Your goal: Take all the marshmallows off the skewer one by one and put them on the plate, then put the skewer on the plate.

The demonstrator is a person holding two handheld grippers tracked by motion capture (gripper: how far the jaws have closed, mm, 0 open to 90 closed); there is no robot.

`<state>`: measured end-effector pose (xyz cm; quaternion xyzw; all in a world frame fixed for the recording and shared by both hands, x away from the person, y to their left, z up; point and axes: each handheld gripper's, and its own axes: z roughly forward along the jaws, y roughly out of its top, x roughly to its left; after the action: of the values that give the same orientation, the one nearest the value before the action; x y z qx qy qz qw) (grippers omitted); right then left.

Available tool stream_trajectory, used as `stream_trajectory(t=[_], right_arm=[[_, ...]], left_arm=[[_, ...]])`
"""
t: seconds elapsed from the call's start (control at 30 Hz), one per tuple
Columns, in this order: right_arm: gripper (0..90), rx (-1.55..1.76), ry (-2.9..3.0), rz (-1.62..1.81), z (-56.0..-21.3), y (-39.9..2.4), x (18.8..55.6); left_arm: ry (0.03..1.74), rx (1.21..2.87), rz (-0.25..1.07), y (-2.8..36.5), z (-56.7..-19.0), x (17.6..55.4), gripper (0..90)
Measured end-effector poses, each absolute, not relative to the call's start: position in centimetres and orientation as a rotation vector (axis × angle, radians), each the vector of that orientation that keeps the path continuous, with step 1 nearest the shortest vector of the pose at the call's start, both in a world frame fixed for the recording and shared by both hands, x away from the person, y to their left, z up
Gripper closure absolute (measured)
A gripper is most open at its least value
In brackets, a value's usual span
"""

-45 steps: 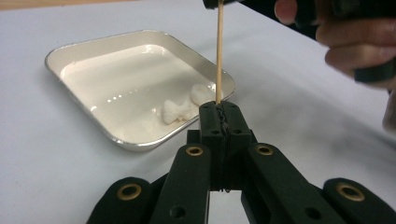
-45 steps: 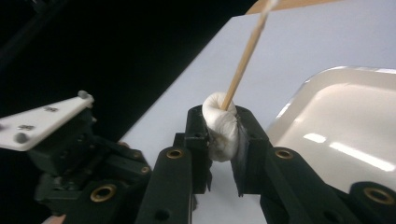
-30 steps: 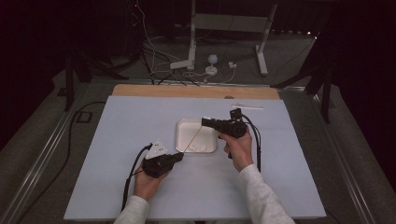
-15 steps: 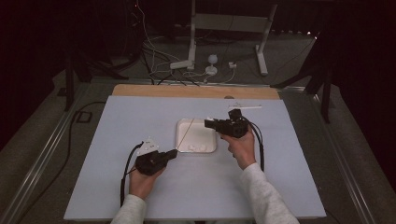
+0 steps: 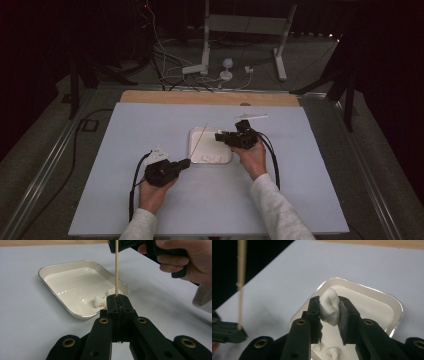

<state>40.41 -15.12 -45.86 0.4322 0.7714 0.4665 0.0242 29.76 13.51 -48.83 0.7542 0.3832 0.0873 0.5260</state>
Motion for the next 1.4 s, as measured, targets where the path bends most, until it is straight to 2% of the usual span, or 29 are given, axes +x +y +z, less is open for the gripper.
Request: stream_trajectory(t=[0.07, 0.17, 0.3, 0.47, 0.83, 1.4], right_arm=[[69.2, 1.352, 2.388, 1.418, -46.2, -15.1, 40.6], [47.5, 1.376, 2.366, 1.387, -46.5, -15.1, 40.8], [29.7, 1.363, 2.354, 1.399, -46.5, -15.1, 40.8], [16.6, 1.346, 2.339, 1.437, -46.1, -15.4, 40.2], [3.6, 1.219, 2.346, 1.484, -45.2, -16.3, 37.4], [2.2, 1.163, 2.293, 1.487, -45.1, -21.1, 33.7]], left_arm=[[0.916, 1.797, 0.206, 13.5, -48.6, 29.8, 90.0], [0.917, 1.796, 0.207, 13.5, -48.4, 29.8, 90.0], [0.923, 1.796, 0.211, 13.4, -48.2, 30.0, 90.0], [0.948, 1.768, 0.209, 13.6, -47.8, 30.3, 90.0], [0.989, 1.726, 0.199, 12.8, -47.4, 31.4, 90.0], [1.072, 1.715, 0.180, 10.6, -48.1, 33.3, 90.0]])
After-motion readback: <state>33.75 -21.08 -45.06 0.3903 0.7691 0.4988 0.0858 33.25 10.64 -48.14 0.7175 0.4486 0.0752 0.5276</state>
